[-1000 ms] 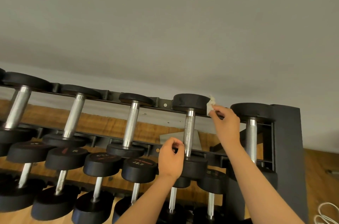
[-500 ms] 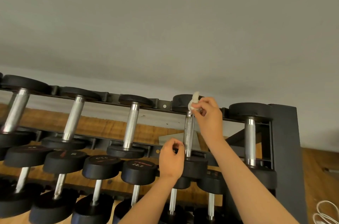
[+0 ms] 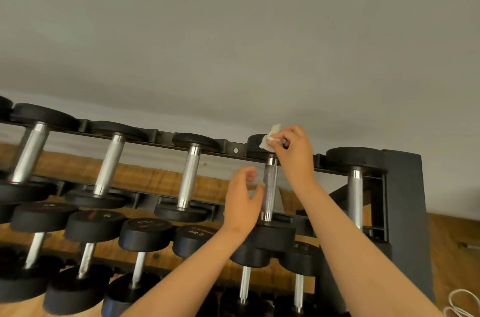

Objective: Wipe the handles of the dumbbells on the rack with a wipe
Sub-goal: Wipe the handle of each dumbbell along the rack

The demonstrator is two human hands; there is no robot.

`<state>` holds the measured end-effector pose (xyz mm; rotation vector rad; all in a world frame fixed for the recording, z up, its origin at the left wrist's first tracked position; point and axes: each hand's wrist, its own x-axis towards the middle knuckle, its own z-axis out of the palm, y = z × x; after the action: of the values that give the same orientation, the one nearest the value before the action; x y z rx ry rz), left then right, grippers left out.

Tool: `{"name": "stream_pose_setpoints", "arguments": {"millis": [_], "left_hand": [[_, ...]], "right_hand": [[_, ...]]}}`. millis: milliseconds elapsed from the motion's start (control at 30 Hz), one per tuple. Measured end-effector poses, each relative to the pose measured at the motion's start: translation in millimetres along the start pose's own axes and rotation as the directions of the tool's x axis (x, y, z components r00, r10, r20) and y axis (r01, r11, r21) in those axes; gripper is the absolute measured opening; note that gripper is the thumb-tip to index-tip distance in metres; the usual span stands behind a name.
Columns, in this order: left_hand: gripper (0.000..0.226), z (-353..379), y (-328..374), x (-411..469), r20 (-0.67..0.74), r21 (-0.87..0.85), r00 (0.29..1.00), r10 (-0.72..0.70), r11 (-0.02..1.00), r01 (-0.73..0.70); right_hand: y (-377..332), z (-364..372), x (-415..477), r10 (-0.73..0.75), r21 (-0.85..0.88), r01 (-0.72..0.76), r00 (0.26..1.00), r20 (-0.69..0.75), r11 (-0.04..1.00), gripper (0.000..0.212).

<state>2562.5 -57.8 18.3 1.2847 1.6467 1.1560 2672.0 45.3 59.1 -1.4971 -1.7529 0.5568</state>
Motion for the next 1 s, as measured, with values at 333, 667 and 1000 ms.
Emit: {"name": "stream_pose_setpoints", "arguments": {"millis": [333, 667, 1000], "left_hand": [[0.042, -10, 47, 82, 0.147, 0.204, 0.919, 0.365, 0.898, -0.389], [0.024, -5, 40, 90, 0.262, 0.309, 0.81, 0.524, 0.75, -0.585], [0.014, -4, 49, 87, 0.262, 0.457, 0.755, 0.601, 0.612, -0.646]], "right_hand": [[5, -1, -17, -0.031, 0.125, 0.033, 0.999, -0.017, 0.992, 0.02], [-7, -7, -60, 0.136, 0.302, -0.124, 0.99, -0.019, 0.945, 0.037], [4, 29, -153, 0.218, -0.001, -0.218, 0.974, -0.06, 0.976, 0.018]]}}
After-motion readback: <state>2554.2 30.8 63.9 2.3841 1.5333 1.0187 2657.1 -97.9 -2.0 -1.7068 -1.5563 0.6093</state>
